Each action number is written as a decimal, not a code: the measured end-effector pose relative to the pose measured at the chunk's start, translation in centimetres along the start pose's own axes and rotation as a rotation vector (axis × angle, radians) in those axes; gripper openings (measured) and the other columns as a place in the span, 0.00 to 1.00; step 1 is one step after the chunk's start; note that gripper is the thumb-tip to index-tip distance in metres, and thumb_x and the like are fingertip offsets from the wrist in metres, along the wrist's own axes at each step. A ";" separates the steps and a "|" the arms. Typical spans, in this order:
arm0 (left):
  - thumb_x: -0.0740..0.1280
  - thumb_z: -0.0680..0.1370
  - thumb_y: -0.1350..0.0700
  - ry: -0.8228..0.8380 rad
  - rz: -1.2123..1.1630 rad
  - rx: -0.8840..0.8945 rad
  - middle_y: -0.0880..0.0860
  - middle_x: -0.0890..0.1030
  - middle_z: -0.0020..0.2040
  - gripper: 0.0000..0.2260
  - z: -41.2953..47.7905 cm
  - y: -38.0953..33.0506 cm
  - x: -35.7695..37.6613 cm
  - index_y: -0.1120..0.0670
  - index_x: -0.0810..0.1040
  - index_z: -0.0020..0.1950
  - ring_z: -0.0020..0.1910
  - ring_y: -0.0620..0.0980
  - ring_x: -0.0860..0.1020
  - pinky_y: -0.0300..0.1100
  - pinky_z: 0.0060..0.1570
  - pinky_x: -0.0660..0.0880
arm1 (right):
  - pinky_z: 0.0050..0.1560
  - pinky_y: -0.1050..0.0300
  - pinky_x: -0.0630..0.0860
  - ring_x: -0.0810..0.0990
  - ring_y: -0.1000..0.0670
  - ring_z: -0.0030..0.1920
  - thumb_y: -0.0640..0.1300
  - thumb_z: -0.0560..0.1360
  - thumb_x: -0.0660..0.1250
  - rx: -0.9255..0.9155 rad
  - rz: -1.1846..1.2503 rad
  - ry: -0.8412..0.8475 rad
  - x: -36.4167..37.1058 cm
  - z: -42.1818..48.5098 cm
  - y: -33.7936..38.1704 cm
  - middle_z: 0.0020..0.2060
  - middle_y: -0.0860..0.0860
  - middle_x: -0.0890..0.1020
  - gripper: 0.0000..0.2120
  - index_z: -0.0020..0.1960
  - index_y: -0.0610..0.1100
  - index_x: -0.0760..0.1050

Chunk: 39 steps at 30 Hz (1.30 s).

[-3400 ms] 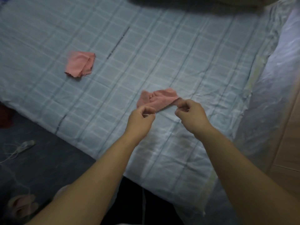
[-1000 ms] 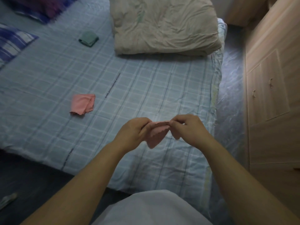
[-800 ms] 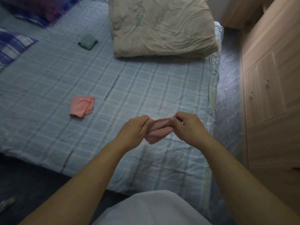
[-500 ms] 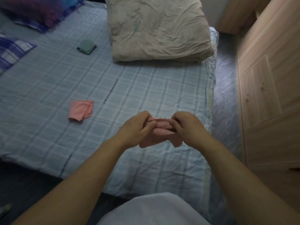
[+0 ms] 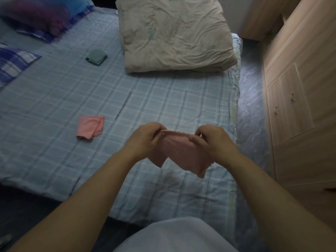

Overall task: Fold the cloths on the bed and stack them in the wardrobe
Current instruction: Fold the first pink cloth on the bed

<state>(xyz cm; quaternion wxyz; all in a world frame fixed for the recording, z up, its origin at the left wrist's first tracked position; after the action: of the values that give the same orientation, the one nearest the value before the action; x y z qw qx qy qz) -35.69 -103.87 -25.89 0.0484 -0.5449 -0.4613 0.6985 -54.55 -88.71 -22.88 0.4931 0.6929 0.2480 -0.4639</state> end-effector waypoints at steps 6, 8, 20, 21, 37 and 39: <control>0.59 0.76 0.57 0.031 -0.035 -0.082 0.51 0.82 0.54 0.16 0.1 0.3 -0.3 0.51 0.81 0.58 0.47 0.54 0.84 0.54 0.46 0.83 | 0.43 0.56 0.69 0.76 0.50 0.39 0.57 0.75 0.72 -0.029 0.034 0.018 -0.1 0.5 -1.0 0.35 0.53 0.77 0.15 0.43 0.45 0.82; 0.61 0.76 0.66 0.003 -0.031 -0.095 0.52 0.83 0.53 0.16 0.3 0.9 0.0 0.53 0.81 0.58 0.48 0.53 0.83 0.54 0.47 0.83 | 0.43 0.55 0.70 0.76 0.50 0.39 0.58 0.76 0.71 -0.032 0.036 0.029 -0.1 0.6 -1.4 0.35 0.51 0.78 0.16 0.41 0.45 0.82; 0.65 0.82 0.59 -0.077 -0.006 -0.254 0.47 0.84 0.49 0.08 0.8 4.6 1.2 0.49 0.82 0.56 0.49 0.49 0.81 0.48 0.51 0.79 | 0.42 0.60 0.70 0.79 0.51 0.43 0.47 0.79 0.70 0.104 0.074 0.162 0.9 1.2 -4.2 0.40 0.54 0.80 0.07 0.48 0.44 0.83; 0.66 0.82 0.58 -0.078 -0.009 -0.265 0.47 0.84 0.49 0.07 0.8 5.0 1.5 0.49 0.82 0.56 0.50 0.49 0.82 0.48 0.51 0.79 | 0.40 0.63 0.68 0.78 0.53 0.42 0.46 0.79 0.70 0.112 0.074 0.172 1.1 1.2 -4.5 0.40 0.55 0.79 0.06 0.49 0.45 0.83; 0.69 0.80 0.60 -0.144 -0.135 -0.295 0.46 0.82 0.39 0.04 8.3 6.1 1.3 0.52 0.83 0.51 0.43 0.55 0.84 0.56 0.51 0.83 | 0.44 0.42 0.82 0.84 0.35 0.39 0.48 0.79 0.62 0.278 0.009 -0.094 0.4 7.1 -7.3 0.45 0.42 0.85 0.09 0.55 0.51 0.79; 0.69 0.80 0.60 -0.193 -0.134 -0.262 0.47 0.82 0.40 0.05 10.2 5.6 0.4 0.52 0.84 0.51 0.44 0.53 0.84 0.53 0.52 0.83 | 0.48 0.43 0.81 0.84 0.36 0.44 0.45 0.78 0.61 0.244 -0.026 -0.148 -0.8 8.0 -7.1 0.46 0.41 0.86 0.12 0.56 0.50 0.81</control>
<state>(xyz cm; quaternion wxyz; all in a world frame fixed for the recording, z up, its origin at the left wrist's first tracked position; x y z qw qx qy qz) -41.63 -112.85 -30.23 -0.0212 -0.4449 -0.5863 0.6767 -63.77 -93.16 -26.03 0.4162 0.7083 0.1615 -0.5468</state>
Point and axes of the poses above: each hand's wrist, its own z-axis towards the middle knuckle, its own x-axis out of the palm, y = z × x, the point moved 2 cm from there along z, towards the middle knuckle
